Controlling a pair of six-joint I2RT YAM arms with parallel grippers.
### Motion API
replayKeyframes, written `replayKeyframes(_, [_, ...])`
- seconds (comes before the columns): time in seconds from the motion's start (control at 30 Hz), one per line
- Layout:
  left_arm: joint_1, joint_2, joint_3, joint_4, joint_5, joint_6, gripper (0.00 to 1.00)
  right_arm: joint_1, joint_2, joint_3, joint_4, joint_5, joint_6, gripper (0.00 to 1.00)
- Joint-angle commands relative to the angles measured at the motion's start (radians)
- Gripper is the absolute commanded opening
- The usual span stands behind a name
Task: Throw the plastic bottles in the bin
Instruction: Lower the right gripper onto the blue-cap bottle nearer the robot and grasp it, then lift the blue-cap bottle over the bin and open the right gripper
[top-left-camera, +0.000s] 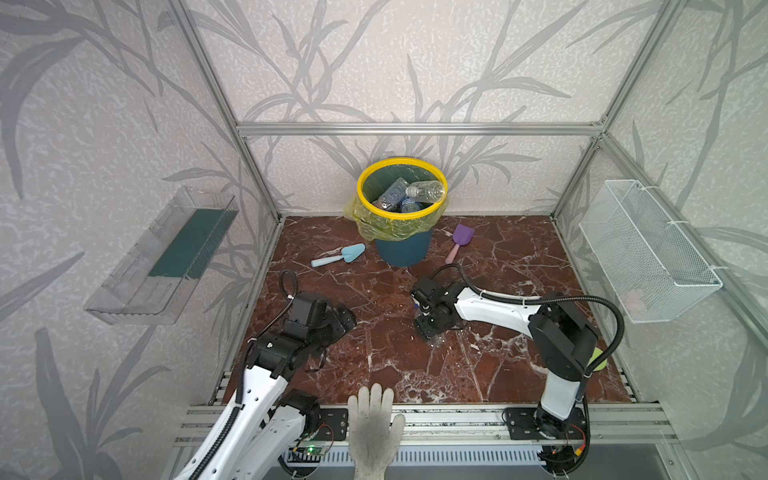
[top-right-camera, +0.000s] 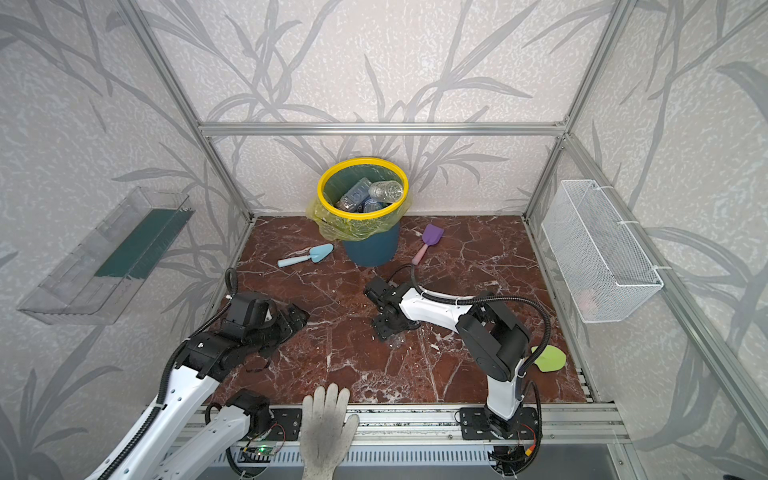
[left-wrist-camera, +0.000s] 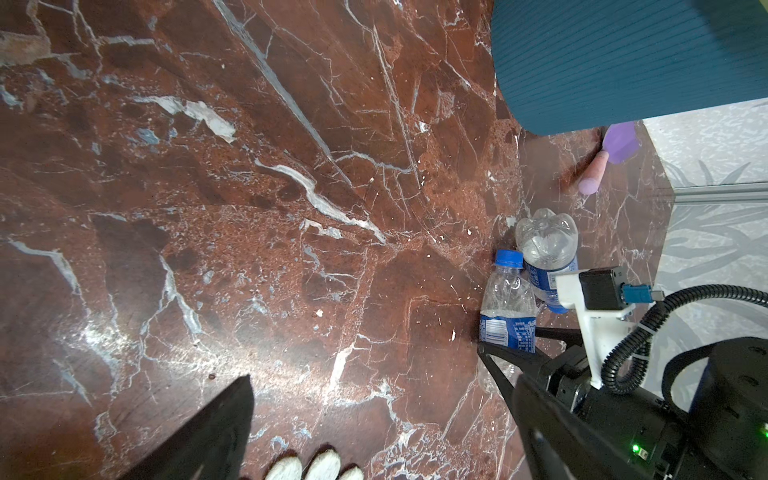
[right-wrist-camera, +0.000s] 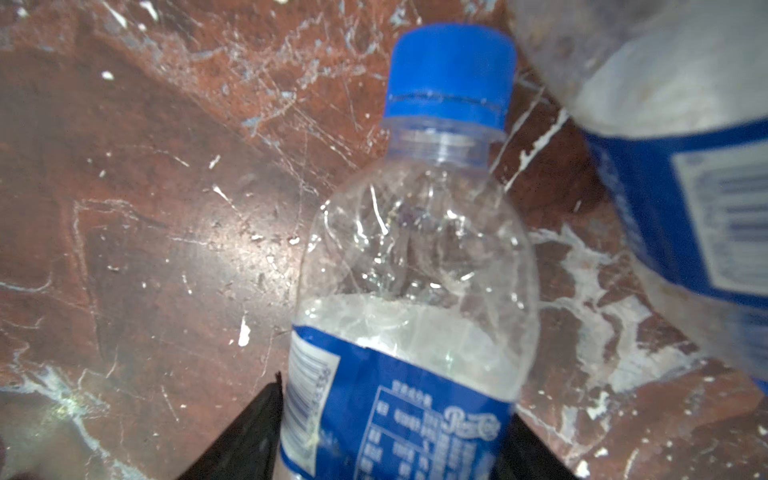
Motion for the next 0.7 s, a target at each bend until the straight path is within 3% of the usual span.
replayKeyframes(0.0, [0.006,-0.005,-0.019,-0.013,-0.012,-0.007,0.97,-0.001,-0.039,-0.025,-0.007,0.000,0.034,0.62])
replayKeyframes(0.13, [0.006,0.000,-0.021,-0.008,-0.009,-0.008,0.97,0.001,-0.109,-0.090,0.015,-0.015,0.060,0.54])
replayKeyframes(0.53, [0.006,0.029,-0.035,0.022,0.001,-0.010,0.97,0.096,-0.359,-0.321,0.050,-0.063,0.216,0.52])
replayKeyframes(0.67, [0.006,0.038,-0.029,0.024,-0.002,-0.003,0.97,0.102,-0.445,-0.322,0.048,-0.068,0.235,0.51])
